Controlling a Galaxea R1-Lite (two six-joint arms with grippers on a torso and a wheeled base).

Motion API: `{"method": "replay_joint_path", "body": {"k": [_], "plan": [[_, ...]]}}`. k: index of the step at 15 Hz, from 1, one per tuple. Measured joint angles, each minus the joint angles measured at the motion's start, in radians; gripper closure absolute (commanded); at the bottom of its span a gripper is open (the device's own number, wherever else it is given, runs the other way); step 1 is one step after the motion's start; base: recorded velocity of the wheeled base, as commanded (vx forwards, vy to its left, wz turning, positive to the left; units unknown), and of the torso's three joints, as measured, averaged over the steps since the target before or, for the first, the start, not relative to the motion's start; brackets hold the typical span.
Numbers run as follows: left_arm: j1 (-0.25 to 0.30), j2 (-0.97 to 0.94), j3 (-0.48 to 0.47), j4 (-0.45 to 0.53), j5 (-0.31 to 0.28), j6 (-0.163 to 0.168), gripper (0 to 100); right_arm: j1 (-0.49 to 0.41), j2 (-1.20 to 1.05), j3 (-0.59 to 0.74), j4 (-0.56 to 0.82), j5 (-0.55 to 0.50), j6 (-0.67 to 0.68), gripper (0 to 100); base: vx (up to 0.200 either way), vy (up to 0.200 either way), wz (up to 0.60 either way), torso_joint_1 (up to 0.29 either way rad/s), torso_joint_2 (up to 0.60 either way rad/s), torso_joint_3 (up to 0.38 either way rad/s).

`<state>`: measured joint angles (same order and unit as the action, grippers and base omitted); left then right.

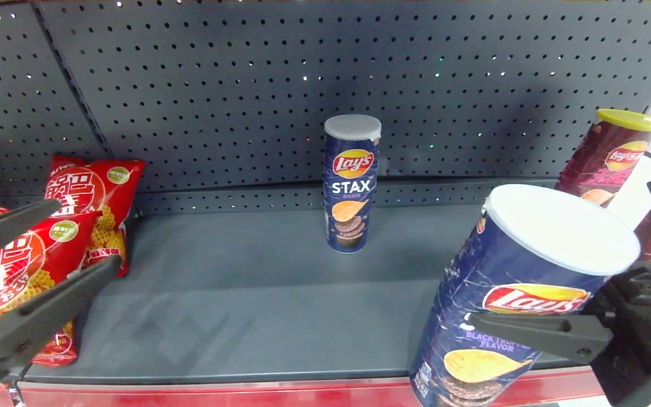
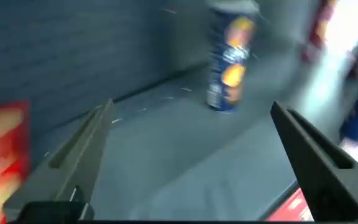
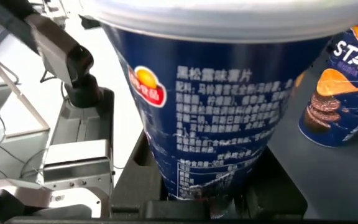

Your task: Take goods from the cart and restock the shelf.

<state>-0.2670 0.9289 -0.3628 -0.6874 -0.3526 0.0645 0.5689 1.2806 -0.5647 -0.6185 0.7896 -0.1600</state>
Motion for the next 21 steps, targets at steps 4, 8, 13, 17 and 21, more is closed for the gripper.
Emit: {"method": "replay_joint_path", "body": {"k": [4,8,13,17,21], "plan": [[0.044,0.39,-0.207,-0.136,-0.247,0.123,0,0.0,0.003,-0.035,0.0,-0.005,0.026,100,0.0,0.0,0.0,0.0,0.0,0.0],[0.009,0.667,-0.405,-0.206,-0.295,0.147,0,0.0,0.007,-0.019,0.0,-0.013,0.029,100,0.0,0.0,0.0,0.0,0.0,0.0],[-0.099,0.868,-0.534,-0.261,-0.313,0.118,0,-0.027,0.008,0.0,0.001,-0.021,0.03,100,0.0,0.0,0.0,0.0,0.0,0.0],[-0.107,0.951,-0.59,-0.278,-0.317,0.094,0,-0.035,0.018,-0.003,0.0,-0.023,0.029,100,0.0,0.0,0.0,0.0,0.0,0.0],[-0.119,1.007,-0.631,-0.282,-0.339,0.082,0,-0.037,0.031,-0.004,0.0,-0.023,0.029,100,0.0,0.0,0.0,0.0,0.0,0.0]]}}
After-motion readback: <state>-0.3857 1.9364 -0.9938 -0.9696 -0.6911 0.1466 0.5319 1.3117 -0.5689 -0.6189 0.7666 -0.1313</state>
